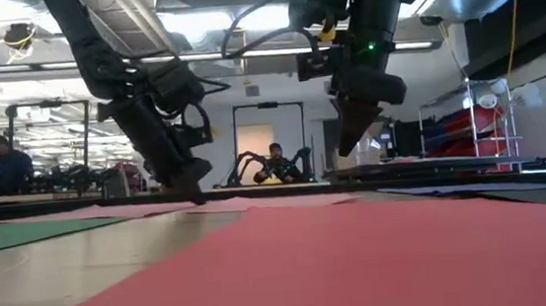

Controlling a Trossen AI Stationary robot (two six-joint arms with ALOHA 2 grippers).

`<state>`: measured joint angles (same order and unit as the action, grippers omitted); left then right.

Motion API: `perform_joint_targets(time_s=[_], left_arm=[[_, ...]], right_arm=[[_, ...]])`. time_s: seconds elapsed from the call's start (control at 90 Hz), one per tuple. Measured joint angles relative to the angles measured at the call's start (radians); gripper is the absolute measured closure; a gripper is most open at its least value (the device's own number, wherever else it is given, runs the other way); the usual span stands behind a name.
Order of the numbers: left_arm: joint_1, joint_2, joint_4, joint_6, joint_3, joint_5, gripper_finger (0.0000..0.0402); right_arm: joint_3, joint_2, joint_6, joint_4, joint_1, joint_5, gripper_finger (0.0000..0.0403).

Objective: Organize paper
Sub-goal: Stack the pink paper on top of the pink paper

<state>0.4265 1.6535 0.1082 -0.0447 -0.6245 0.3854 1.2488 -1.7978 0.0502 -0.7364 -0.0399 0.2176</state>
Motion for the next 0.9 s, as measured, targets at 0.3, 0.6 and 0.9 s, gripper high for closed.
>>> perform_joint_targets(time_s=[0.3,0.6,0.9], left_arm=[[0.034,-0.019,-0.058,-0.001,0.002,0.055,0.0401],[0.059,-0.019,-0.045,0.0,0.002,0.078,0.0401],[0.086,-0.021,-0.05,0.005,0.002,0.08,0.0401]], right_arm=[[0.0,0.0,0.0,-0.001,0.0,0.0,0.0403],[0.0,0.0,0.0,-0.008,0.0,0.01,0.0403],[-0.001,0.0,0.0,-0.025,0.0,0.01,0.0403]])
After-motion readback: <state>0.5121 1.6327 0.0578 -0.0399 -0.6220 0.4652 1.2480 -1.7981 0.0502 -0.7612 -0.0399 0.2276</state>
